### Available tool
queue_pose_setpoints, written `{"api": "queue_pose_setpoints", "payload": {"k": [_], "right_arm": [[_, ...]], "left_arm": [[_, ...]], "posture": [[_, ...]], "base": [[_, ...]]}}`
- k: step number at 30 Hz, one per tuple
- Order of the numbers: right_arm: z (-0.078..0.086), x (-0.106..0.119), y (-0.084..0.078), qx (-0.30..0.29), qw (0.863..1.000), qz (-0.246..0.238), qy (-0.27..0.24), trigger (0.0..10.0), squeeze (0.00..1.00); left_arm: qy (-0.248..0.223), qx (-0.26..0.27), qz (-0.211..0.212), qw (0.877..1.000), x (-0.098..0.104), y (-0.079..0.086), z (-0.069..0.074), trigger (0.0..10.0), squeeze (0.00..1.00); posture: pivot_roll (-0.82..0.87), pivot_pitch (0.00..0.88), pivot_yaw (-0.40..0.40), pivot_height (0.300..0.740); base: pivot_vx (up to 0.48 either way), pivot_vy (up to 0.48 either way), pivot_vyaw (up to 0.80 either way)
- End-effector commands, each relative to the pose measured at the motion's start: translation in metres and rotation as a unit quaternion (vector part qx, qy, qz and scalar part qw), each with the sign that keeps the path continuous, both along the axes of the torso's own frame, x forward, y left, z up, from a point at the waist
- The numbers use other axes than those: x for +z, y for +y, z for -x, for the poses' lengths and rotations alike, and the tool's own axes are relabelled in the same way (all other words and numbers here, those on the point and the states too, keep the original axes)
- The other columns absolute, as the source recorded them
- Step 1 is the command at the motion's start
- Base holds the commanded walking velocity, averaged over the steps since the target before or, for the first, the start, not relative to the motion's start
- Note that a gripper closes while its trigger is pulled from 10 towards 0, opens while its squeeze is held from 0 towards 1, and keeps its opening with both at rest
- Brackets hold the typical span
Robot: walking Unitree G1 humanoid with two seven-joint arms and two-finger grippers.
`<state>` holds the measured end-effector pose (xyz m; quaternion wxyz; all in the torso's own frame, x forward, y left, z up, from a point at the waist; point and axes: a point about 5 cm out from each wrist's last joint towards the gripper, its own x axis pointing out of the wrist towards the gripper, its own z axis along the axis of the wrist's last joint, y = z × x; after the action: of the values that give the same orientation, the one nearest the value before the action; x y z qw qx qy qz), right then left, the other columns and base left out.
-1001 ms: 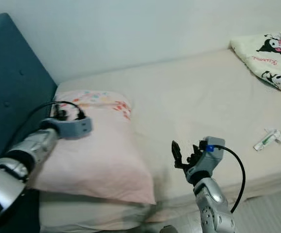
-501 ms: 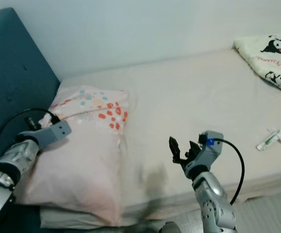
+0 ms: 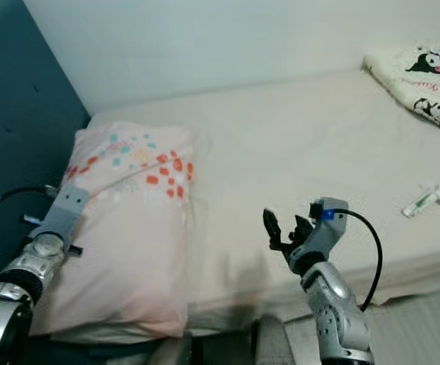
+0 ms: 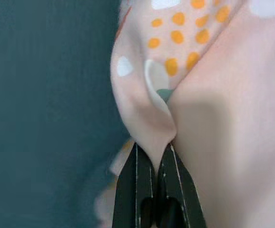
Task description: Clean up the room
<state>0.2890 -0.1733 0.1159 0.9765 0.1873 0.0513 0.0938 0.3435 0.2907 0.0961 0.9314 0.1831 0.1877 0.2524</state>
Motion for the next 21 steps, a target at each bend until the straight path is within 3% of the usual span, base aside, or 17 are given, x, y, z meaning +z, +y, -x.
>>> {"api": "queue_pose_setpoints", "payload": {"k": [1, 4, 8, 10, 11, 14, 18, 19, 21], "right_arm": [[0.0, -0.001, 0.004, 0.008, 1.0, -0.012, 0.005, 10.0, 0.0], [-0.002, 0.0, 0.006, 0.012, 1.0, -0.012, 0.002, 10.0, 0.0], [-0.007, 0.004, 0.006, 0.015, 1.0, -0.017, -0.013, 10.0, 0.0], [-0.008, 0.006, 0.006, 0.016, 0.999, -0.019, -0.021, 10.0, 0.0], [-0.009, 0.008, 0.008, 0.019, 0.999, -0.02, -0.032, 10.0, 0.0], [-0.01, 0.007, 0.01, 0.021, 0.999, -0.017, -0.033, 10.0, 0.0], [-0.012, 0.007, 0.013, 0.025, 0.999, -0.015, -0.036, 10.0, 0.0], [-0.014, 0.009, 0.015, 0.028, 0.999, -0.015, -0.043, 10.0, 0.0], [-0.014, 0.009, 0.015, 0.028, 0.999, -0.015, -0.043, 10.0, 0.0]], "left_arm": [[0.005, 0.025, 0.02, 0.999, -0.007, 0.002, 0.005, 10.0, 0.0], [-0.021, 0.057, 0.043, 0.997, -0.004, 0.003, 0.005, 10.0, 0.0], [-0.034, 0.09, 0.1, 0.99, -0.014, -0.007, 0.007, 10.0, 0.0], [-0.03, 0.095, 0.114, 0.988, -0.018, -0.011, 0.008, 10.0, 0.0], [-0.014, 0.1, 0.156, 0.983, -0.031, -0.022, 0.012, 10.0, 0.0], [0.004, 0.104, 0.194, 0.976, -0.044, -0.032, 0.016, 10.0, 0.0], [0.012, 0.102, 0.202, 0.974, -0.047, -0.035, 0.018, 10.0, 0.0], [-0.005, 0.09, 0.177, 0.98, -0.04, -0.027, 0.015, 10.0, 0.0], [-0.005, 0.09, 0.177, 0.98, -0.04, -0.027, 0.015, 10.0, 0.0]], "posture": [[-0.16, 0.207, 0.068, 0.585], [-0.16, 0.2, 0.069, 0.575], [-0.15, 0.187, 0.078, 0.561], [-0.15, 0.186, 0.082, 0.561], [-0.14, 0.175, 0.086, 0.561], [-0.14, 0.158, 0.089, 0.561], [-0.14, 0.144, 0.092, 0.561], [-0.13, 0.13, 0.093, 0.561], [-0.13, 0.13, 0.093, 0.561]], "base": [[0.0, 0.0, 0.0], [0.0, 0.0, 0.0], [0.0, 0.0, 0.0], [0.0, 0.0, 0.0], [0.0, 0.0, 0.0], [0.0, 0.0, 0.0], [0.0, 0.0, 0.0], [0.0, 0.0, 0.0], [0.0, 0.0, 0.0]]}}
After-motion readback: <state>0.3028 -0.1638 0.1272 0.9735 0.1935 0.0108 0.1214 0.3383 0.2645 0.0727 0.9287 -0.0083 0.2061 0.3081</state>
